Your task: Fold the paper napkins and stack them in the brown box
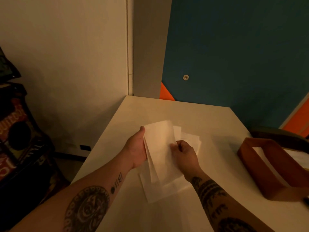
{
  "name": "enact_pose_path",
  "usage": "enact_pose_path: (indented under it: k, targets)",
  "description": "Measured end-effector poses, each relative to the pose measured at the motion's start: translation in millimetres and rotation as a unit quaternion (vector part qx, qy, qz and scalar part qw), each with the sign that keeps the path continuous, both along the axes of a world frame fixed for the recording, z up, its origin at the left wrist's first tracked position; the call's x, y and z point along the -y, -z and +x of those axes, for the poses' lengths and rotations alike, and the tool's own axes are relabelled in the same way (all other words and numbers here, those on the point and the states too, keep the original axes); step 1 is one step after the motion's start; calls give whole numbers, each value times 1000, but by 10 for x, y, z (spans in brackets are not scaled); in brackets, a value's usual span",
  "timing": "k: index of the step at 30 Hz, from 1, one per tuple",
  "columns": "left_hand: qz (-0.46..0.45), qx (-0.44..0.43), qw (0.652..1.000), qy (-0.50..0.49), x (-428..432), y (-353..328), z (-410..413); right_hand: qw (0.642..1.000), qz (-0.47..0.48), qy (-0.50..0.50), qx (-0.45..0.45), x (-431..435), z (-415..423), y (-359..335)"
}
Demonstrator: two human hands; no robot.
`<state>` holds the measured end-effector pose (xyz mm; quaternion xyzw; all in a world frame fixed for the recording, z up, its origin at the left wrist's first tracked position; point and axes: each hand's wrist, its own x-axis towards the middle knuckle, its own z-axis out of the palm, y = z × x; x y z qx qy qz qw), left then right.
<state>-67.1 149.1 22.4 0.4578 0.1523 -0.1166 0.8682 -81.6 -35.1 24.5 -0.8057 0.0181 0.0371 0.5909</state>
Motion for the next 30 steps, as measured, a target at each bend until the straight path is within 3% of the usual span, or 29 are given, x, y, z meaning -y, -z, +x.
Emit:
enact_pose_path:
  k: [4, 7, 14, 17, 22, 25, 30]
  targets:
    - [22, 29, 999, 28, 52, -33, -29, 999, -16, -24, 23, -16, -7, -74]
    - [41, 53, 998, -16, 113, 6, -21, 999, 9, -38, 27, -6, -29, -130]
    - [108, 77, 990, -53, 168, 115, 16, 990, 93, -107, -21, -1, -50, -204]
    - [134, 88, 986, -40, 171, 117, 30, 989, 65, -125, -35, -63, -29, -235]
    - [55, 70, 996, 2, 172, 16, 10, 974, 174, -110, -91, -37, 8, -344]
    - [8, 80, 997, 7, 134, 56, 17, 976, 153, -118, -102, 22, 41, -337]
    - [34, 55, 998, -17, 159, 70, 15, 979, 119, -114, -120, 45, 102, -260]
